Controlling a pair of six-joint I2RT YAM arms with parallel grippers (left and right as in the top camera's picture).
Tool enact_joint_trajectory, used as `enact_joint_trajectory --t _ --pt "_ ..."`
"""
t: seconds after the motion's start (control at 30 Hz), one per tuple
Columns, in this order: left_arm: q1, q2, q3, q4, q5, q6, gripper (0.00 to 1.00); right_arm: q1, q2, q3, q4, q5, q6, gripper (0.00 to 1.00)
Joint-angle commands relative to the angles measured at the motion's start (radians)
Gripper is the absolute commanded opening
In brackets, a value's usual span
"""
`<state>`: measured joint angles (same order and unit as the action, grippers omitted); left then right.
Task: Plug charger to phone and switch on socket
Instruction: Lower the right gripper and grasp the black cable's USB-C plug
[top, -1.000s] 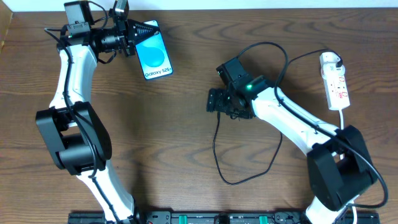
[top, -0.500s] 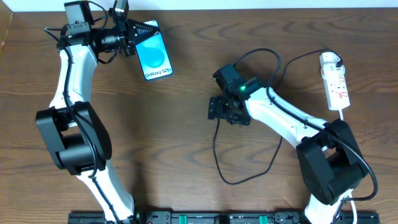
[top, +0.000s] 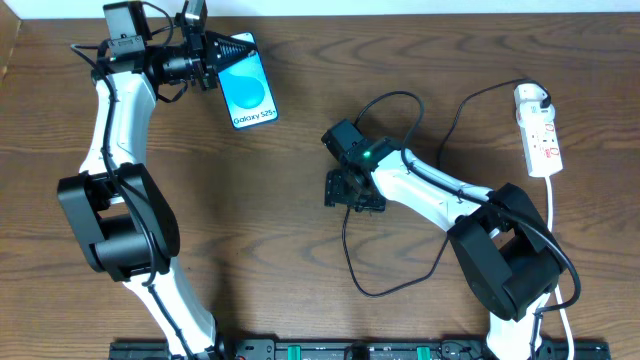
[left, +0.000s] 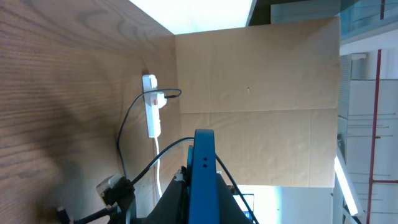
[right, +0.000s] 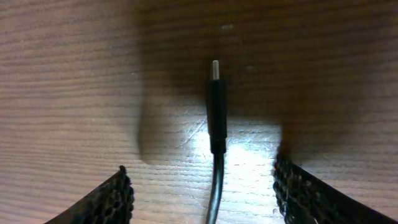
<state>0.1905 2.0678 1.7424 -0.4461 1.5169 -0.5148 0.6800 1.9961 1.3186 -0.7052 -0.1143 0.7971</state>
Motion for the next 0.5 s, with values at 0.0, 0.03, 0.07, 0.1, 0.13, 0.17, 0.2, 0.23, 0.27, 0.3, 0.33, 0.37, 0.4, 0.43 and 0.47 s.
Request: enact_joint_trajectory --t 0.0,0.03,0.07,0.1,0.13,0.17,0.2,0.23,0.27,0.3,0.33,0.37,0.4,0.43,0.47 --pt "0.000 -0.003 0.009 -0.003 0.034 0.018 0.07 0.002 0.026 0.005 0.007 0.042 0.011 0.70" --pt "0.000 -0.003 0.009 -0.003 0.034 0.018 0.08 0.002 0.029 0.005 0.011 0.046 0.012 0.69" --pt "0.000 -0.003 0.009 -0.003 0.034 0.018 0.07 0.001 0.032 0.005 0.017 0.050 0.014 0.70" --pt "0.000 -0.003 0.009 -0.003 0.034 0.018 0.07 0.000 0.032 0.005 0.023 0.055 0.018 0.70" --pt "0.000 -0.003 0.009 -0.003 0.034 0.019 0.07 0.000 0.035 0.005 0.036 0.058 0.018 0.70" --pt "0.000 -0.003 0.009 -0.003 0.034 0.024 0.07 0.000 0.035 0.005 0.044 0.058 0.018 0.70" --pt "0.000 -0.003 0.009 -0.003 0.032 0.025 0.07 0.000 0.035 0.005 0.050 0.056 0.018 0.68" --pt "0.000 -0.003 0.009 -0.003 0.020 0.025 0.07 0.000 0.035 0.005 0.055 0.056 0.018 0.66" --pt "0.000 -0.003 0.009 -0.006 0.012 0.025 0.08 0.000 0.035 0.005 0.055 0.056 0.018 0.65" --pt "0.000 -0.003 0.009 -0.010 0.008 0.025 0.07 0.000 0.035 0.005 0.055 0.056 0.018 0.63" --pt "0.000 -0.003 0.009 -0.010 0.008 0.025 0.07 0.000 0.035 0.005 0.055 0.056 0.017 0.60" --pt "0.000 -0.003 0.009 -0.010 0.008 0.025 0.08 0.000 0.035 0.005 0.054 0.056 0.018 0.56" --pt "0.000 -0.003 0.009 -0.010 0.008 0.025 0.07 0.000 0.035 0.005 0.054 0.056 0.017 0.53" --pt "0.000 -0.003 0.009 -0.010 0.008 0.025 0.07 0.000 0.035 0.005 0.055 0.056 0.017 0.50" --pt "0.000 -0.003 0.009 -0.010 0.008 0.025 0.07 0.000 0.035 0.005 0.054 0.056 0.017 0.46"
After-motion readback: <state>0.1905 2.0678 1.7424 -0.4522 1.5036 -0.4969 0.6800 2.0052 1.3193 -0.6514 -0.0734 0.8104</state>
